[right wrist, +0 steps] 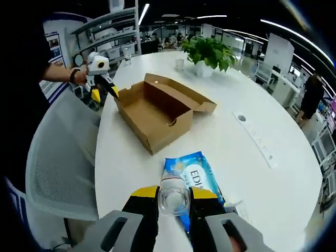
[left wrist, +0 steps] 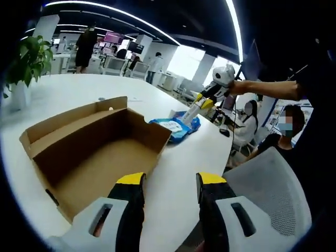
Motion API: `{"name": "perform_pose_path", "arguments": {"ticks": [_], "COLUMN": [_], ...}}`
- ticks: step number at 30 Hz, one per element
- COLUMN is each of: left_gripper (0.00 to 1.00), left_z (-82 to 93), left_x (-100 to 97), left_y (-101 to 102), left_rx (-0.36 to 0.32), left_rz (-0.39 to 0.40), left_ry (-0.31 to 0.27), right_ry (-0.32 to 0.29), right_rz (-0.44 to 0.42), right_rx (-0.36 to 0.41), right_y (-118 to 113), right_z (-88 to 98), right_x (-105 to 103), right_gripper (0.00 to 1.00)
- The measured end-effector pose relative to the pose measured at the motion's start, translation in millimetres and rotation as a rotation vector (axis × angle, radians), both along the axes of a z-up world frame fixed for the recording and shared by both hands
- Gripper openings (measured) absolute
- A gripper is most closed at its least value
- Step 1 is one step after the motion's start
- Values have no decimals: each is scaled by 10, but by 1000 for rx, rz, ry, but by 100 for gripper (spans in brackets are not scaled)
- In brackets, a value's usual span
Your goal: Operate the shoe box by opening the lid, removing the specified soft item, and placing it in the target area until the item is outside and the box remains undamaged.
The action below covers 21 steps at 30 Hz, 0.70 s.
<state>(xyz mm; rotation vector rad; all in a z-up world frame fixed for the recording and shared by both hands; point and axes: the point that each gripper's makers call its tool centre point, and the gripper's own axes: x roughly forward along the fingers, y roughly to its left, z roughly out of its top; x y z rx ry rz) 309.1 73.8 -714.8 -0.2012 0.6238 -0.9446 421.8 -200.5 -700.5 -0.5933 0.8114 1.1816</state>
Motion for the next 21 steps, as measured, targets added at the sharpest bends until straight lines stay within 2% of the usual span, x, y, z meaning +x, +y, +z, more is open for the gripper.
{"name": "perform_pose_path", "arguments": {"ticks": [14, 21], "left_gripper": [38, 38], "left_z": [-6, -15], "left_x": [-89, -106], "left_y": [45, 80], "left_rx": [9, 19], "left_rz": [46, 66], "left_ry": [8, 12], "right_ry": [-19, -25], "right_rz": [71, 131], "right_rx": [-104, -180], "right_y": [-147, -242], "right_z": [-67, -200], "right_x": [388, 581], "right_gripper": [17, 17]}}
